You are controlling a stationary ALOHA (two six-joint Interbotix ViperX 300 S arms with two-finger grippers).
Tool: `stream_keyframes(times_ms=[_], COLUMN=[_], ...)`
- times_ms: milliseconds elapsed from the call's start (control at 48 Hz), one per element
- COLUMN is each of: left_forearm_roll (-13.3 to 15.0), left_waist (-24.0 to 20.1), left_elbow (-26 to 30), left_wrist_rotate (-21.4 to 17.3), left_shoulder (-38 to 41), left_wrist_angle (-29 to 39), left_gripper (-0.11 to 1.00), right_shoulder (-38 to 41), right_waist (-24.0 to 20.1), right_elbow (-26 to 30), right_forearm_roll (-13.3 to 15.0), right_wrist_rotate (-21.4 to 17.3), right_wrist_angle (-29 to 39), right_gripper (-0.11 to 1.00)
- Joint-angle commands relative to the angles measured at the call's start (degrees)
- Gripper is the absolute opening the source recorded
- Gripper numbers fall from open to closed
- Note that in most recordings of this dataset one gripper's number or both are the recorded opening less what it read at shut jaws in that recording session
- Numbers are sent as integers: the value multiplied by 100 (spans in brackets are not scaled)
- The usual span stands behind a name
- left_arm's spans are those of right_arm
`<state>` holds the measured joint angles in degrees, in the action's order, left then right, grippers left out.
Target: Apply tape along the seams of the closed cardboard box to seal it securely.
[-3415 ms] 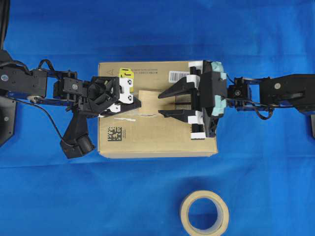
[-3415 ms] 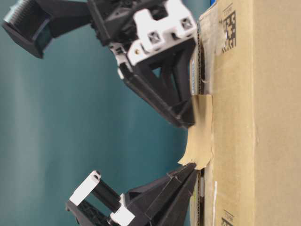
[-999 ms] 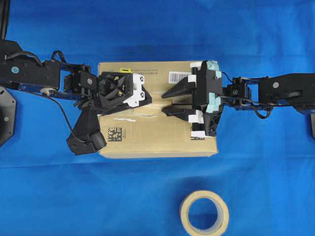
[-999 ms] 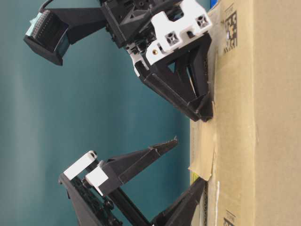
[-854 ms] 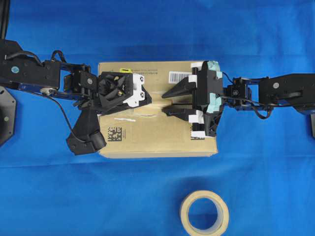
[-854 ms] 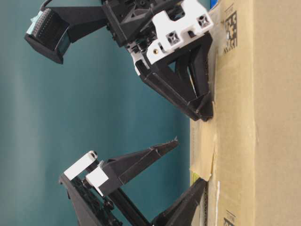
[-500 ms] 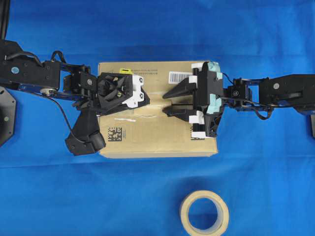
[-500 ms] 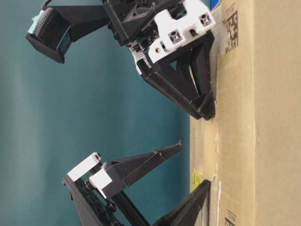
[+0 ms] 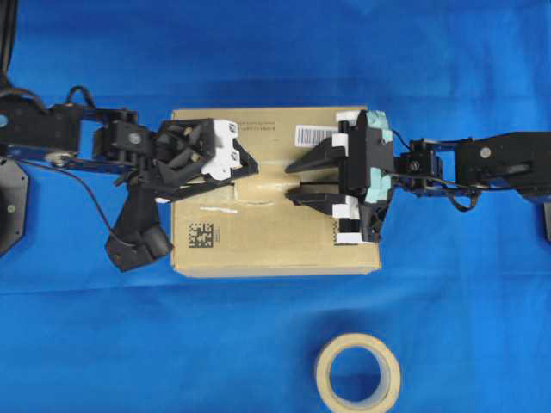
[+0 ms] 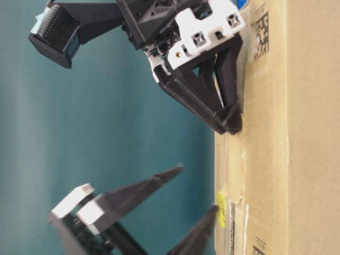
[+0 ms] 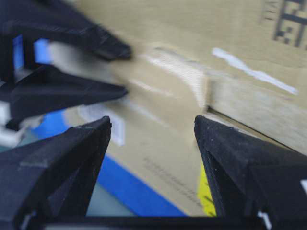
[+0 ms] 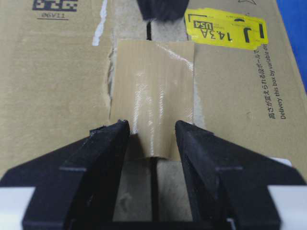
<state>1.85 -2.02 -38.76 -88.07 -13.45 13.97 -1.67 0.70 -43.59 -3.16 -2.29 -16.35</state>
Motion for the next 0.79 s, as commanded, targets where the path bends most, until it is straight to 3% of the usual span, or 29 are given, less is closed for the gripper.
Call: stream_keyframes(times_ms=[0, 167, 312, 396, 479, 583, 645, 770], left_forearm_roll=[26, 35, 35, 35, 35, 0, 0, 0], left_waist=[9, 123, 185, 176, 176, 167, 167, 167], left_elbow=[-132, -501, -659, -694, -729, -765, -782, -809], left_wrist_rotate=[264, 1415, 3129, 4271, 5300, 6319, 6557, 6715], left_shoulder=[-308, -633, -756, -721, -642, -519, -413, -141], left_wrist_angle=[-554, -1617, -2320, -2549, -2716, -2874, -2971, -3164], left_gripper=[67, 67, 62, 53, 34, 9, -1, -1], right_shoulder=[-316, -729, -879, -870, -826, -729, -633, -378], right_waist=[-53, -53, 26, 97, 202, 299, 334, 352], right_elbow=[26, 35, 9, 26, 53, 88, 132, 237], right_forearm_roll=[9, 44, 53, 53, 26, 26, 26, 26], right_wrist_rotate=[18, 79, 79, 79, 79, 79, 79, 79], right_wrist_angle=[-18, -114, -492, -659, -747, -773, -773, -773], right_gripper=[52, 52, 51, 47, 33, 4, 0, 0])
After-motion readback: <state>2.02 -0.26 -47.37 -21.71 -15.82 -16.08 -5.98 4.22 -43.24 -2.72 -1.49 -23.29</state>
